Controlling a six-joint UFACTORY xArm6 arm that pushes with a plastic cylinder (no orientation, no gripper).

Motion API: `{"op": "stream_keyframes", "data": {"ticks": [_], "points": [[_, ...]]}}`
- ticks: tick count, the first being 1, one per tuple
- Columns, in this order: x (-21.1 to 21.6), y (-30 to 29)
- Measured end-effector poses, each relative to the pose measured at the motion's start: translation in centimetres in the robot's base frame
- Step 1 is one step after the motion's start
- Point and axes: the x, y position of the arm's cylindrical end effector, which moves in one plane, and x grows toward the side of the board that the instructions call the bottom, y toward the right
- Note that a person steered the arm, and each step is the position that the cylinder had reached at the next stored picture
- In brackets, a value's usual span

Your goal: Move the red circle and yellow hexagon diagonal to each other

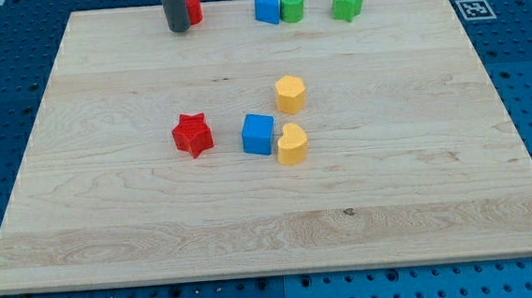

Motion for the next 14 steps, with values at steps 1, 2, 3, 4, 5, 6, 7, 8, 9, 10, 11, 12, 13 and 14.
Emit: {"op": "stream_keyframes", "data": {"ticks": [1, 2, 3, 4, 5, 6, 7, 8, 9, 10, 11, 12, 13, 14], "points": [[2.2, -0.1], [5.6, 0.6], [9.7, 0.6], [13.4, 1.9], [14.4, 6.6], [14.9, 12.3], [16.9, 14.6], [19.6, 16.0], [20.6, 19.4], [17.9, 20.7], [13.3, 19.5], [12.0, 19.0], [15.4, 19.4], [18.1, 17.7]]}}
